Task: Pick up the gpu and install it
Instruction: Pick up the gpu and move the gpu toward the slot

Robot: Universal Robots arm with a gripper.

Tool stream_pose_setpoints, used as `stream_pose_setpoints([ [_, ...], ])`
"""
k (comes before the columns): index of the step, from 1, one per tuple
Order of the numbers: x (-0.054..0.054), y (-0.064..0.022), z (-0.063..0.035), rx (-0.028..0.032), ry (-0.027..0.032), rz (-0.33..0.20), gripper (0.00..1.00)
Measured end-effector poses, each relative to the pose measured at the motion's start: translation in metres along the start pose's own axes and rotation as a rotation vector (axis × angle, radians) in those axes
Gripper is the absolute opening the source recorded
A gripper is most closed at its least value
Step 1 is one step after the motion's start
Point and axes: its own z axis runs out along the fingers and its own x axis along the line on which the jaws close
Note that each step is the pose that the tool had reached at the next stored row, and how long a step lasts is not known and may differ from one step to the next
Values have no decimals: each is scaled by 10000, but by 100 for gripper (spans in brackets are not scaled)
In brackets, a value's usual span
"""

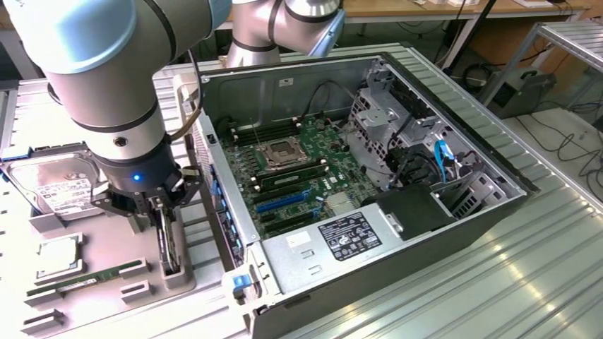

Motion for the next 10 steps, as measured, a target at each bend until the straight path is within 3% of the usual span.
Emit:
stream_pose_setpoints([
  [10, 0, 0, 1, -2, -2, 1, 30],
])
